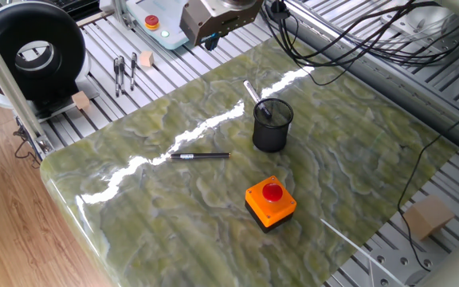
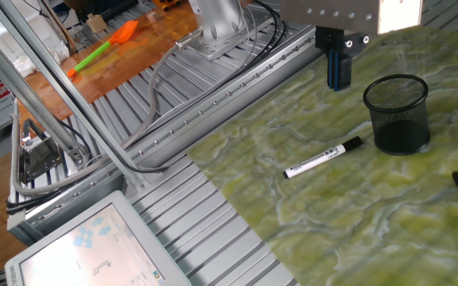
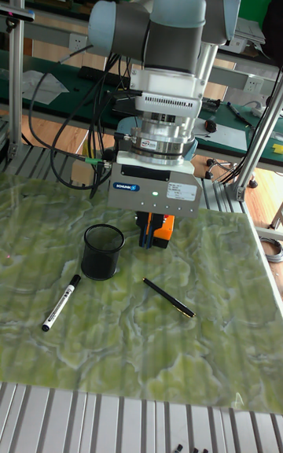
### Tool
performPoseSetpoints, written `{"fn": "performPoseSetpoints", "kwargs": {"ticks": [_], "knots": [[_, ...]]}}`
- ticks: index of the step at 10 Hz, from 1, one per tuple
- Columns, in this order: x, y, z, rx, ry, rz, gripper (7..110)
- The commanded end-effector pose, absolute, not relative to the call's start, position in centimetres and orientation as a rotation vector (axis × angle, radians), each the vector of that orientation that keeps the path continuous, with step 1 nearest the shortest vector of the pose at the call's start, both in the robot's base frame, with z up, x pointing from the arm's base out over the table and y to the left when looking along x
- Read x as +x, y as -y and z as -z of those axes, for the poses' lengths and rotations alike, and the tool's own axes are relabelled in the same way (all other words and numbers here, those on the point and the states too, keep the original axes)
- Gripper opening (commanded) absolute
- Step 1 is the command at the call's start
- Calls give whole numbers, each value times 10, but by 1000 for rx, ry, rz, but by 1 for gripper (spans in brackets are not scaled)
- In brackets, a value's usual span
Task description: Put the pen into the pen holder
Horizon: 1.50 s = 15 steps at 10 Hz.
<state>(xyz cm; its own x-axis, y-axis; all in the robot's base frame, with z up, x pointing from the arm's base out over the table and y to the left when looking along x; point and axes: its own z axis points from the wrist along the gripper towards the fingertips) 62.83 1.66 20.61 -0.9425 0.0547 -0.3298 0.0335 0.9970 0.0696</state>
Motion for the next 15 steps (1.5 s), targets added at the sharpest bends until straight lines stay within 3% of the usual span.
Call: {"fn": "performPoseSetpoints", "kwargs": {"ticks": [1,5,15], "knots": [[626,-15,-206,57,-2813,-83,7],[594,6,-198,-19,-2944,47,7],[582,-6,-200,-15,-2990,-26,7]]}}
